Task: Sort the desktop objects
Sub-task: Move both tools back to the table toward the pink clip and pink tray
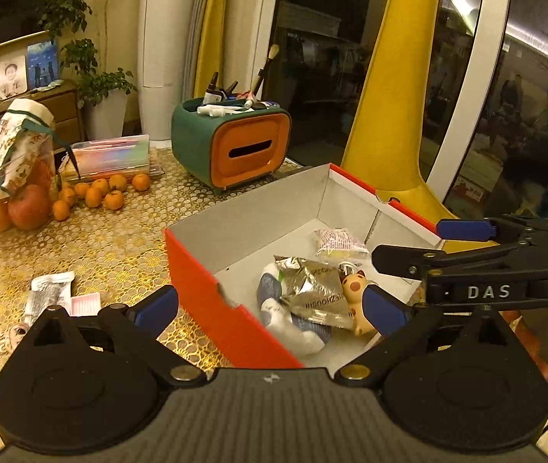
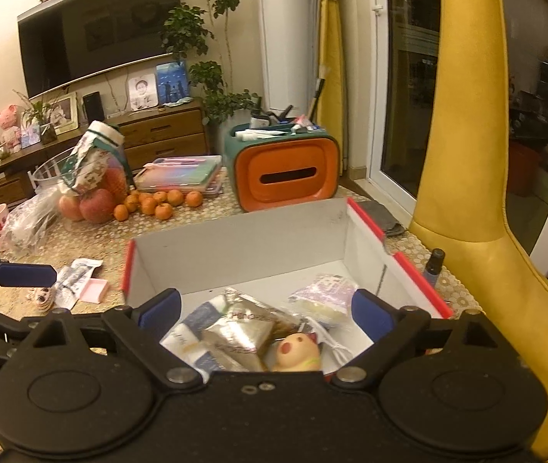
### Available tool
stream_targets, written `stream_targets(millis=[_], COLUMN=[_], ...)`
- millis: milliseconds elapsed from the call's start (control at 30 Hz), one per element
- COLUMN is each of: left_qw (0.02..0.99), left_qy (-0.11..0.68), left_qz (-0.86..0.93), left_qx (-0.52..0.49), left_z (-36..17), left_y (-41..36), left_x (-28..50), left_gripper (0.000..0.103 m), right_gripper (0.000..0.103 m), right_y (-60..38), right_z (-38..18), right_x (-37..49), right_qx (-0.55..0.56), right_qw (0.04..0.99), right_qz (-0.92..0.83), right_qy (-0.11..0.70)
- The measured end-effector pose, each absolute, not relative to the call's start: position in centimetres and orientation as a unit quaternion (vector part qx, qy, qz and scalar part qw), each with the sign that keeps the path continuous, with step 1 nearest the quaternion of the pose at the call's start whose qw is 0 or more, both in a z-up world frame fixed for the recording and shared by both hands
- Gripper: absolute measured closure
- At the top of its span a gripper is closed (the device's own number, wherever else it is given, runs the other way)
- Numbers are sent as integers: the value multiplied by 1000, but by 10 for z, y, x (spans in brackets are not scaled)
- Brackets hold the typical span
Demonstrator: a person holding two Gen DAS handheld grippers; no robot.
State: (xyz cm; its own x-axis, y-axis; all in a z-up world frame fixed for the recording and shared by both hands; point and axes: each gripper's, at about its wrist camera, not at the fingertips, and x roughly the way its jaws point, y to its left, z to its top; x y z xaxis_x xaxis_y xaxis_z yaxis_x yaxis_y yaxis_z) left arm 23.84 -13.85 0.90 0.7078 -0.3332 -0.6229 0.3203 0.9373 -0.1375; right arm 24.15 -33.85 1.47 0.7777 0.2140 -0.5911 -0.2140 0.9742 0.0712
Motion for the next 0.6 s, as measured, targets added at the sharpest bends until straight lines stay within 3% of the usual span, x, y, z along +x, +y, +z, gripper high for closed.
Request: stream_targets(millis=[600], left_qw=[938], left_qy=[314], left_qz=[-135], left_qx=[-62], left_z=[-13], left_y=[-36], left_x=[179], left_gripper=[0], right_gripper=[1], right_y=[-265], right_z=[18], right_x=[219], right_qx=[-19], right_qw=[934], right_qz=[170], right_qy=[313])
